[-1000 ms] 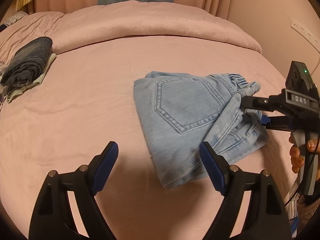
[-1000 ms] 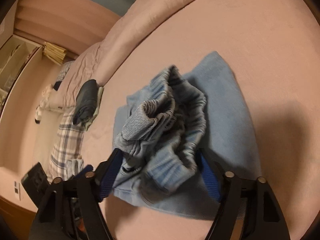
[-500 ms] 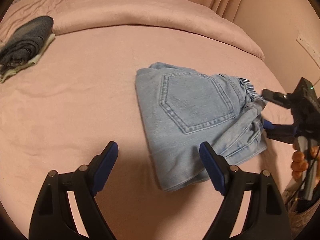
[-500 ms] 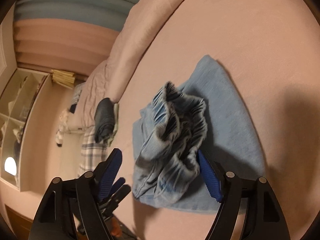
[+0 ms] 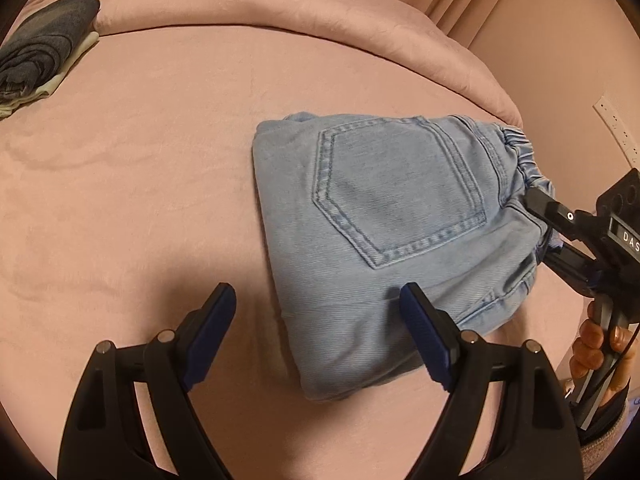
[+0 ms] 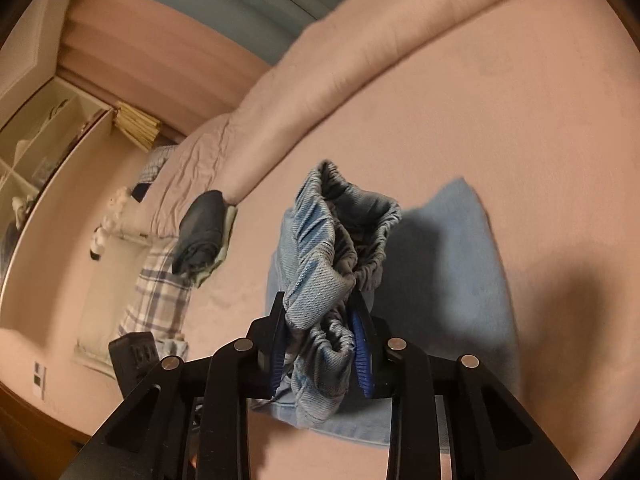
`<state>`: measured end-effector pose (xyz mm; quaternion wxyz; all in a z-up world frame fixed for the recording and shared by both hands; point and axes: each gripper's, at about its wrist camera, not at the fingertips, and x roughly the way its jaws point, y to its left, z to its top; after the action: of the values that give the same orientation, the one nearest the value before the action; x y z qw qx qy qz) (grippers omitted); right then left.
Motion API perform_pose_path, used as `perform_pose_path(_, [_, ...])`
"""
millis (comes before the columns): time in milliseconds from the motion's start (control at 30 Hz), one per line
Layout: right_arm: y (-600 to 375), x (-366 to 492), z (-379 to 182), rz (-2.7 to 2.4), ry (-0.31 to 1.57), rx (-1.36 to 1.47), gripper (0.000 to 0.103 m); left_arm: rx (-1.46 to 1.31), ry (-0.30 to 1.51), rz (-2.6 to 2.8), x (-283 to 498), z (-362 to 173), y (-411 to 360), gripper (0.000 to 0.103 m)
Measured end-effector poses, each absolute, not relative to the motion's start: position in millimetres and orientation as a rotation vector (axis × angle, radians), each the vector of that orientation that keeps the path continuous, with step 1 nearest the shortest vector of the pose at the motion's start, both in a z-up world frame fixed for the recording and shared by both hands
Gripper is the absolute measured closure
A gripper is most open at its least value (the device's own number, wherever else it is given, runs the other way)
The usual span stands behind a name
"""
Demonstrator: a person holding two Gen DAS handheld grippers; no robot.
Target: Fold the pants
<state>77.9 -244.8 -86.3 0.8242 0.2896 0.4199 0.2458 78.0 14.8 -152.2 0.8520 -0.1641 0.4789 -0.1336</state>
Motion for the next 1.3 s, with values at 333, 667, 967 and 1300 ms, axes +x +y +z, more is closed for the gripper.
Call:
perform_pose_path(333, [-282.1, 65.9, -127.3, 0.407, 0.915, 0.717, 0.077, -0.314, 1.044, -0.292, 84.6, -159.9, 6.6, 0.018])
perform_pose_path(667, [-278.1, 62.9, -109.6, 0.268, 0.933, 0.535, 0.056, -0.358, 1.049, -0.265, 73.3, -163.5, 28.4, 0.018])
perform_pose_path(967, [-223.7, 55.4, -48.9, 0.371, 0.804, 0.224, 0.055, -0.444, 1.069, -0.324, 75.4, -166.7, 25.4, 0.029])
perform_pose_path(1300, [-200.1, 68.9, -108.8, 0.321, 1.030, -0.044, 0.068, -0.492, 1.074, -0.396, 70.1, -185.4, 17.8, 0.038])
